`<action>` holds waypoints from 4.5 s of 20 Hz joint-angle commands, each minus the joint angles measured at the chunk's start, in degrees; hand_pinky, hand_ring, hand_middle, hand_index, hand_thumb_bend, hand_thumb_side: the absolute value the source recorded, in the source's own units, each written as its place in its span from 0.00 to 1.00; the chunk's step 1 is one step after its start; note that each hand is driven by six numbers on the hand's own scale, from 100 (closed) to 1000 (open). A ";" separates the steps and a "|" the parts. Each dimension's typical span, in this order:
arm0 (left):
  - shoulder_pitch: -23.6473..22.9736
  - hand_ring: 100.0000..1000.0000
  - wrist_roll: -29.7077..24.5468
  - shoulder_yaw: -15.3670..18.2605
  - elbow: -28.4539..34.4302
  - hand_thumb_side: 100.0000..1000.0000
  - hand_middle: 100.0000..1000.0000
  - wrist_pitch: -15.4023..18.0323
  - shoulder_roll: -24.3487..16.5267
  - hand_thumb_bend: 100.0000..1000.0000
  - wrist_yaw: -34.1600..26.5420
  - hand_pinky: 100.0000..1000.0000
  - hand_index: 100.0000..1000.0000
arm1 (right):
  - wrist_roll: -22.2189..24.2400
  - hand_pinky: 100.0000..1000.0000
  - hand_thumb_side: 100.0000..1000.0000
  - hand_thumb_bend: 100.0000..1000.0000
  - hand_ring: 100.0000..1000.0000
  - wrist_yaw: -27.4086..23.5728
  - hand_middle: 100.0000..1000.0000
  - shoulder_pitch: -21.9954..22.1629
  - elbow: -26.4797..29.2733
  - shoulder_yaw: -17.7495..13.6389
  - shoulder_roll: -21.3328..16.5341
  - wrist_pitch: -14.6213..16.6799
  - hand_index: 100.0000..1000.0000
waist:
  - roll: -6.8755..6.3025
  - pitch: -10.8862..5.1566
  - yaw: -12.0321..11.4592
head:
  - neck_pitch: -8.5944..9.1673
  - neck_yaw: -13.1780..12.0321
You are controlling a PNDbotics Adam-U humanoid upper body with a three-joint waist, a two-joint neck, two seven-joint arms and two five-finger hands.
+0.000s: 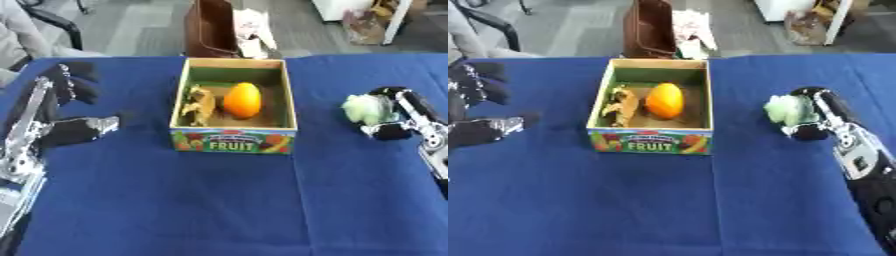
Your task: Pick up objects on the table and place them in the box.
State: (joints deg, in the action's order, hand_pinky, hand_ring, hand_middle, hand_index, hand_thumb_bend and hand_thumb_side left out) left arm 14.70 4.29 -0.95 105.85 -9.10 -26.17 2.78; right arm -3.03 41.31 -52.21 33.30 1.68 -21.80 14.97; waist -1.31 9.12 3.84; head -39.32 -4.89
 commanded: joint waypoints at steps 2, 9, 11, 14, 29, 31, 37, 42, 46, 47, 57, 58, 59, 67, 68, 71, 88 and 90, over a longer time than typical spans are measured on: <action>0.68 0.51 -0.08 0.16 0.69 0.01 0.55 0.00 -0.55 0.79 0.12 0.53 0.72 | -3.85 0.35 0.00 0.08 0.46 0.28 0.44 -0.88 1.09 -0.72 -1.05 -1.09 0.53 | 0.04 -0.79 0.00 | -0.27 0.06; 0.51 0.51 0.03 0.23 0.63 0.01 0.55 -0.01 -0.43 0.79 0.08 0.54 0.72 | -8.37 0.23 0.00 0.07 0.36 -2.29 0.35 -0.65 2.31 -0.57 -1.17 -1.07 0.45 | 0.18 -0.92 0.01 | -0.20 0.06; 0.47 0.51 0.07 0.27 0.63 0.01 0.55 -0.02 -0.45 0.79 0.09 0.54 0.72 | -8.31 0.23 0.00 0.06 0.35 -3.51 0.34 -0.64 3.61 -0.20 -1.22 -0.62 0.45 | 0.21 -0.94 0.02 | -0.22 0.05; 0.37 0.51 0.08 0.27 0.60 0.01 0.55 -0.05 -0.40 0.79 0.02 0.54 0.72 | -7.17 0.23 0.00 0.07 0.36 -5.71 0.34 -0.89 6.68 0.77 -1.17 0.35 0.45 | 0.26 -1.02 0.08 | -0.28 0.12; 0.55 0.51 -0.96 -0.17 1.68 0.00 0.55 0.79 0.22 0.79 -0.42 0.55 0.72 | 2.58 0.27 0.00 0.08 0.38 -9.53 0.37 -7.84 14.69 6.00 4.30 4.23 0.47 | 0.42 -1.77 -1.26 | -0.66 2.28; 0.97 0.51 -1.18 -0.34 2.19 0.00 0.55 0.90 0.31 0.79 -0.57 0.55 0.72 | 2.99 0.29 0.00 0.09 0.39 -7.46 0.37 -8.56 12.72 5.82 6.12 4.82 0.48 | 0.34 -1.71 -1.88 | -0.50 2.94; 2.29 0.51 -1.84 -1.01 2.95 0.00 0.55 0.82 0.90 0.79 -0.90 0.54 0.71 | 1.97 0.30 0.00 0.09 0.41 -0.94 0.38 -10.04 6.81 3.76 11.06 5.36 0.49 | -0.01 -0.95 -4.22 | 0.09 4.84; 3.58 0.51 -2.35 -1.52 3.26 0.00 0.55 0.88 1.58 0.79 -1.23 0.54 0.71 | -0.20 0.32 0.00 0.10 0.43 3.17 0.40 -11.01 4.45 2.33 13.10 4.98 0.50 | 0.01 -0.35 -6.42 | 0.78 5.87; 4.07 0.51 -2.60 -1.74 3.34 0.00 0.54 0.88 1.88 0.79 -1.34 0.54 0.71 | -1.64 0.32 0.00 0.11 0.44 4.80 0.41 -11.18 3.44 1.55 13.95 4.69 0.52 | 0.09 -0.03 -7.37 | 1.09 6.23; 4.18 0.51 -2.62 -1.78 3.34 0.00 0.54 0.88 1.96 0.79 -1.37 0.54 0.71 | -1.97 0.33 0.00 0.11 0.45 4.95 0.42 -11.19 3.34 1.45 14.09 4.63 0.53 | 0.12 0.04 -7.53 | 1.16 6.27; 4.14 0.51 -2.67 -1.92 2.96 0.00 0.54 0.80 2.28 0.79 -1.32 0.54 0.71 | -3.37 0.77 0.24 0.52 0.87 5.25 0.83 -11.25 5.53 1.83 14.16 5.80 0.88 | 0.24 0.10 -7.59 | 1.14 6.11; 4.09 0.51 -2.67 -1.92 2.91 0.00 0.54 0.80 2.29 0.79 -1.30 0.54 0.71 | -3.25 0.81 0.27 0.56 0.91 5.00 0.85 -11.23 5.93 1.86 14.08 6.04 0.89 | 0.23 0.06 -7.51 | 1.11 6.05; 4.02 0.51 -2.64 -1.89 2.86 0.00 0.54 0.80 2.27 0.79 -1.28 0.54 0.71 | -3.11 0.83 0.27 0.60 0.94 4.67 0.87 -11.21 6.44 1.91 13.95 6.32 0.91 | 0.24 0.02 -7.39 | 1.07 5.95; 3.15 0.51 -2.20 -1.51 2.40 0.00 0.54 0.82 2.08 0.79 -1.04 0.54 0.71 | -3.30 0.86 0.21 0.65 0.99 -3.59 0.90 -10.39 13.47 2.70 12.22 5.77 0.93 | 0.55 -0.38 -6.09 | 0.74 5.16; 3.03 0.51 -2.12 -1.45 2.34 0.00 0.54 0.83 2.05 0.79 -1.02 0.54 0.71 | -3.22 0.85 0.21 0.65 0.98 -5.17 0.90 -10.11 14.71 2.97 11.85 5.55 0.92 | 0.61 -0.41 -5.93 | 0.70 5.00; 2.61 0.51 -1.88 -1.28 2.09 0.00 0.54 0.85 2.01 0.79 -1.00 0.54 0.71 | -2.63 0.83 0.21 0.64 0.96 -10.13 0.88 -8.96 18.93 3.97 10.34 4.85 0.91 | 0.83 -0.44 -5.32 | 0.55 4.37; 0.73 0.50 0.95 0.58 0.32 0.00 0.53 1.12 1.65 0.79 -0.58 0.53 0.71 | -2.48 0.62 0.15 0.44 0.82 -39.06 0.77 8.24 45.77 4.17 -6.78 1.19 0.85 | 1.81 -0.09 -0.53 | 0.57 -0.33; 0.54 0.50 1.32 0.71 0.07 0.00 0.53 1.18 1.76 0.79 -0.67 0.53 0.70 | -2.16 0.61 0.14 0.41 0.82 -40.78 0.77 11.18 47.95 3.40 -8.23 0.77 0.85 | 1.82 0.02 -0.01 | 0.66 -0.77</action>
State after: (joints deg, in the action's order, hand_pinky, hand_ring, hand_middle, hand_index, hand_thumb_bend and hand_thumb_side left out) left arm 14.88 5.19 -0.95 105.45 -8.04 -23.18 2.19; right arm -5.27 2.17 -40.35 78.69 6.06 -27.38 16.09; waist 0.49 9.91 3.91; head -38.78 -5.26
